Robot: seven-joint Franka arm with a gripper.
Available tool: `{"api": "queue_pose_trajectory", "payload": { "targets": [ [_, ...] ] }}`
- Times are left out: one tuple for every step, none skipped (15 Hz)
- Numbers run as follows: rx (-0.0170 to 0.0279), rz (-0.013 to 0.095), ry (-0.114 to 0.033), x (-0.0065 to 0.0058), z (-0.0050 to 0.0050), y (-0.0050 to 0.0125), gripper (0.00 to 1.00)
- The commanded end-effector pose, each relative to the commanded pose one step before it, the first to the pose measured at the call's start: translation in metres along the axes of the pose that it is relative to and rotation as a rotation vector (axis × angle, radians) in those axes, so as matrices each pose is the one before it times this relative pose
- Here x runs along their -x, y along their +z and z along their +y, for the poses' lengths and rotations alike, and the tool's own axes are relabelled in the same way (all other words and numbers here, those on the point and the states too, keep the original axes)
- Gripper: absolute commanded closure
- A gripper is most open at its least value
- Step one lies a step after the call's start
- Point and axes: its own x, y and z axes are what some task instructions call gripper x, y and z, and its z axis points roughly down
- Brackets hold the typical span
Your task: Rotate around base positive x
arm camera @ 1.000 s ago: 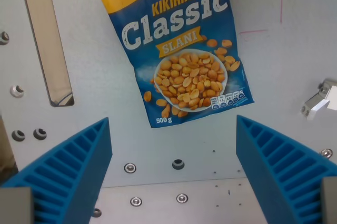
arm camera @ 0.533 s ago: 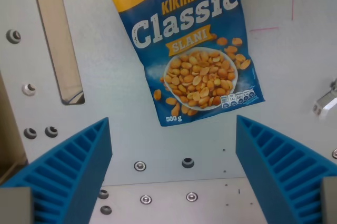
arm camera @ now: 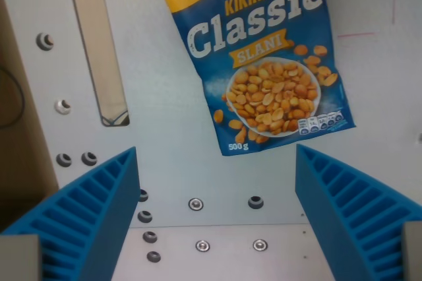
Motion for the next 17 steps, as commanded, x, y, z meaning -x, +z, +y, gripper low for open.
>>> {"api": "queue_pose_trajectory", "payload": {
  "targets": [
    [-0.20032,-0.0033,-0.0188,0.00059,0.00429,-0.00172,0.0],
    [-0.01331,-0.0008,-0.0002,0.0,0.0,0.0,0.0],
    [-0.01331,-0.0008,-0.0002,0.0,0.0,0.0,0.0],
    [-0.01331,-0.0008,-0.0002,0.0,0.0,0.0,0.0],
    [-0.01331,-0.0008,-0.0002,0.0,0.0,0.0,0.0],
    [-0.01331,-0.0008,-0.0002,0.0,0.0,0.0,0.0],
    [-0.01331,-0.0008,-0.0002,0.0,0.0,0.0,0.0],
    [-0.01331,-0.0008,-0.0002,0.0,0.0,0.0,0.0],
    [-0.01331,-0.0008,-0.0002,0.0,0.0,0.0,0.0],
    [-0.01331,-0.0008,-0.0002,0.0,0.0,0.0,0.0],
    [-0.01331,-0.0008,-0.0002,0.0,0.0,0.0,0.0],
    [-0.01331,-0.0008,-0.0002,0.0,0.0,0.0,0.0],
    [-0.01331,-0.0008,-0.0002,0.0,0.0,0.0,0.0],
    [-0.01331,-0.0008,-0.0002,0.0,0.0,0.0,0.0],
    [-0.01331,-0.0008,-0.0002,0.0,0.0,0.0,0.0],
    [-0.0133,-0.0009,-0.0002,0.0,0.0,0.0,0.0],
    [-0.01331,-0.0008,-0.0002,0.0,0.0,0.0,0.0]
  ]
}}
